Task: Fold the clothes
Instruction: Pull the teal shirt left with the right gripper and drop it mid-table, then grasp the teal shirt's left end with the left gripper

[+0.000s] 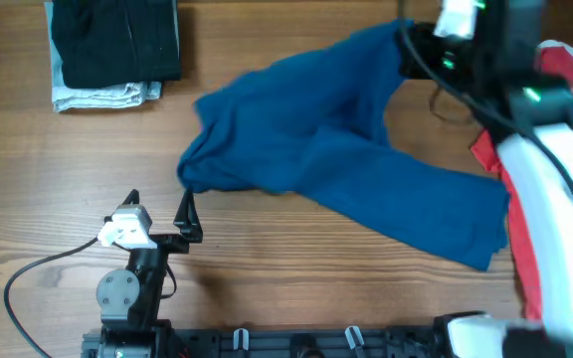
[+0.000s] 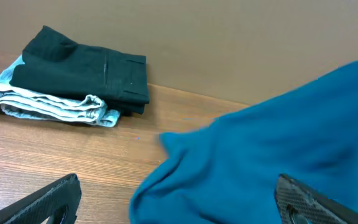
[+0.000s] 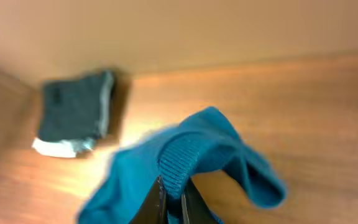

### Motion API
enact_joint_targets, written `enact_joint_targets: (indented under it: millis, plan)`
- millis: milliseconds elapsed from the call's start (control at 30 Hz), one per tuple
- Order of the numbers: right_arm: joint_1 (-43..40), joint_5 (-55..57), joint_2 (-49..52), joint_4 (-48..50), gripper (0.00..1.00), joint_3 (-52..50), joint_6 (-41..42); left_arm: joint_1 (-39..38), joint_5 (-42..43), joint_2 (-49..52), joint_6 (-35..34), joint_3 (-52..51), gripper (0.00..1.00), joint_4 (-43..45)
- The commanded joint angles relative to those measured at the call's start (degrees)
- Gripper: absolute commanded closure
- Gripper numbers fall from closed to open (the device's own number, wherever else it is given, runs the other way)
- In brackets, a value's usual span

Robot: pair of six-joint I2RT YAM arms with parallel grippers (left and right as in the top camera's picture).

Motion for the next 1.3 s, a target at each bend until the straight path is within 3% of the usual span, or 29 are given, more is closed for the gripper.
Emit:
enact_joint_targets:
  millis: [0,133,233,333,567,633,667,767,900,1000,1167,1267]
  plan:
    - [-0.2,-0.9,-11.2,-1.0,0.96,1.1,2.6,-0.3,0.5,-0.5,0.9,-0.3,0.00,-0.3]
    - [-0.2,-2.6,-18.8,-3.8,0.96,1.1,3.8,-0.3,0.5,-0.5,0.9,-0.3,0.00,-0.3]
    - [-0.2,-15.6,-21.0,-3.6,0.96,1.1,5.1,-0.3,0.5,-0.5,0.9,-0.3,0.00,-0.3]
    - [1.8,-18.8,-20.5,-4.7,0.96,1.1,5.3,-0.3,0.5,-0.5,0.9,-0.3,0.00,-0.3]
    - [14.9,-18.2,-12.1,-2.1,0.96,1.1,5.8,-0.3,1.0,-0.5,0.3,-0.3,0.00,-0.2]
    - [17.7,-18.2,-9.7,-1.2,0.96,1.1,6.8,-0.3,6.2,-0.5,-5.7,-0.3,0.00,2.0]
    - [20.1,-18.1,-7.5,-0.4,0.96,1.1,6.8,-0.3,13.5,-0.5,-9.7,-0.3,0.00,5.4]
    - [24.8,-12.8,-2.1,1.5,0.96,1.1,6.8,-0.3,36.5,-0.5,-10.2,0.5,0.00,14.3]
    - [25.2,-9.9,3.2,3.4,0.96,1.1,8.3,-0.3,42.2,1.1,-10.1,11.1,0.00,4.4]
    - [26.7,-10.2,7.8,5.9,0.96,1.1,9.8,-0.3,48.1,8.9,-10.1,20.1,0.00,-0.2]
    - [29.4,-9.9,11.8,10.9,0.96,1.1,11.8,-0.4,55.8,20.0,-10.6,21.9,0.00,9.9]
    - [29.4,-5.6,12.0,11.0,0.95,1.1,12.1,-3.0,51.9,29.0,-8.4,29.9,0.00,0.2]
